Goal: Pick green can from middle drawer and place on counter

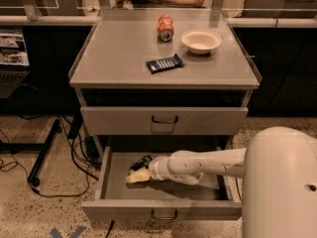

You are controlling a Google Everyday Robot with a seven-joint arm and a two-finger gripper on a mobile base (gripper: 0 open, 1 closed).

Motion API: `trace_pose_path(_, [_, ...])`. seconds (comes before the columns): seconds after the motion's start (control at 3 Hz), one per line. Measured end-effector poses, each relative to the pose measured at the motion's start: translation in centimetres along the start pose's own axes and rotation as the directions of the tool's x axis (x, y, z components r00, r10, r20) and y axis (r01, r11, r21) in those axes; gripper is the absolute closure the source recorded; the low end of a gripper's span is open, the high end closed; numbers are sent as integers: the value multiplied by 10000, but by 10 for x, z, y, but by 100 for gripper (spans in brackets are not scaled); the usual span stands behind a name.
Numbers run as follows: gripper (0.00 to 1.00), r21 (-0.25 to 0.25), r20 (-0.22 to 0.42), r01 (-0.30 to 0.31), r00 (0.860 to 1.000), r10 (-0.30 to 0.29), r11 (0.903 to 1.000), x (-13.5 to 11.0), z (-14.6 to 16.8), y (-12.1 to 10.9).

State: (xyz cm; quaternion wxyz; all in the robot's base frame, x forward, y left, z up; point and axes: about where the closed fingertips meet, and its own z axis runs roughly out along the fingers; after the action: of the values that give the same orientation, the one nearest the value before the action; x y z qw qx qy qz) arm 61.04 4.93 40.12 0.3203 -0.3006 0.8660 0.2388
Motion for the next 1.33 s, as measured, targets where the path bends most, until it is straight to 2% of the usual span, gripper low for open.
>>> trace_pose_path(0.33, [0,211,-66,-90,9999,92,9997,5,7,0])
trace_pose_path(1.33, [0,421,153,221,9996,-228,9989,-9,31,3])
